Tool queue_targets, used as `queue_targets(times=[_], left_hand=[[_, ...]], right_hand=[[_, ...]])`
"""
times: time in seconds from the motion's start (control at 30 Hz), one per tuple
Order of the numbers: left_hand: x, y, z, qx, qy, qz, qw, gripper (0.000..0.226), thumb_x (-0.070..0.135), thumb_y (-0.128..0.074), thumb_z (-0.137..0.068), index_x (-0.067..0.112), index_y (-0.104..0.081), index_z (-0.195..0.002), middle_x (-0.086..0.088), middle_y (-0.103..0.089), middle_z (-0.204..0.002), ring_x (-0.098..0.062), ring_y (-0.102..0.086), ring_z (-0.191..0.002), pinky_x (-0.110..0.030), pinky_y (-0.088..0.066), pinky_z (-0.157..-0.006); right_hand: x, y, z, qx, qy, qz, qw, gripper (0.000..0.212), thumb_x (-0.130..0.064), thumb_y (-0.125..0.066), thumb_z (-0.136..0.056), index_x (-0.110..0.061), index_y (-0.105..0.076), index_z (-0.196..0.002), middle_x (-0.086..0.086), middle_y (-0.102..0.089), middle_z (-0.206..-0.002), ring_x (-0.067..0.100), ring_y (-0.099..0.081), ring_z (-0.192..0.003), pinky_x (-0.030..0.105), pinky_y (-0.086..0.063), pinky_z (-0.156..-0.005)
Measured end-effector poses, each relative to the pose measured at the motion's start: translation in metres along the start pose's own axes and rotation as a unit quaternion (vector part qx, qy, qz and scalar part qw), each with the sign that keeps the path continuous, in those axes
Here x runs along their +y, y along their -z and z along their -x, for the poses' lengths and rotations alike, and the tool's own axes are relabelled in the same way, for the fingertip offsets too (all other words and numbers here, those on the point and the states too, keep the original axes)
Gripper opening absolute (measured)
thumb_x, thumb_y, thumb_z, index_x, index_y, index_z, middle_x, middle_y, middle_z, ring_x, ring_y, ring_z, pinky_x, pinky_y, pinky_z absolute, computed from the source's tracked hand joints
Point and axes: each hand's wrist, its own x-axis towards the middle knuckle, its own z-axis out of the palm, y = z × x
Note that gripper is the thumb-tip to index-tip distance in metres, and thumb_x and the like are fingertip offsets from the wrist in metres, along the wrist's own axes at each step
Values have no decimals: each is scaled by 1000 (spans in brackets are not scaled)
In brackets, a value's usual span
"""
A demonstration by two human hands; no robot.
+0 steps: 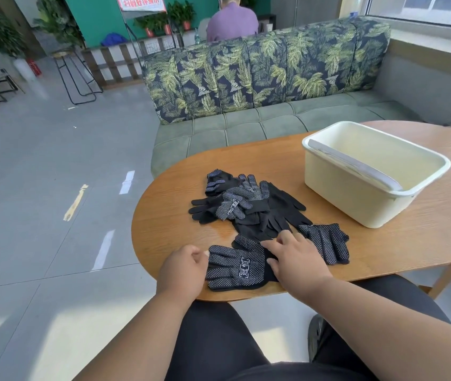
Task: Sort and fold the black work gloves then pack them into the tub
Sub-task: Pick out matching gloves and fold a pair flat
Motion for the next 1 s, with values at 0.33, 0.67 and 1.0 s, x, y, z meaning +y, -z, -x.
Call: queue_targets(times=[0.33, 0.67, 1.0], left_hand=[[5, -14, 4, 19, 47, 53, 997, 16, 39, -67, -97, 32, -66, -82, 15, -69, -82, -5, -65, -79, -28, -53, -70], [3, -10, 3, -11, -5, -37, 999, 10, 41, -63, -99, 34, -71, -100, 11, -63, -109, -12, -63, -90, -30, -54, -78], [3, -6, -3, -28, 15, 24, 999, 13, 34, -59, -103, 31, -67, -92, 15, -68, -94, -8, -63, -86, -27, -46, -70]], right_hand=[[2, -9, -4, -24, 23, 0, 999, 48, -32, -40, -106, -40, -41, -154, 1, -50, -137, 29, -44, -127, 45, -34, -112], [3, -11, -5, -46, 22, -2, 999, 55, -29, -44, -104, -45, -33, -155, 2, -45, -135, 28, -42, -125, 45, -36, -110], [3, -9, -6, -67, 29, 19, 997, 64, -29, -46, -102, -47, -22, -158, 4, -39, -138, 29, -38, -128, 46, -34, -111]])
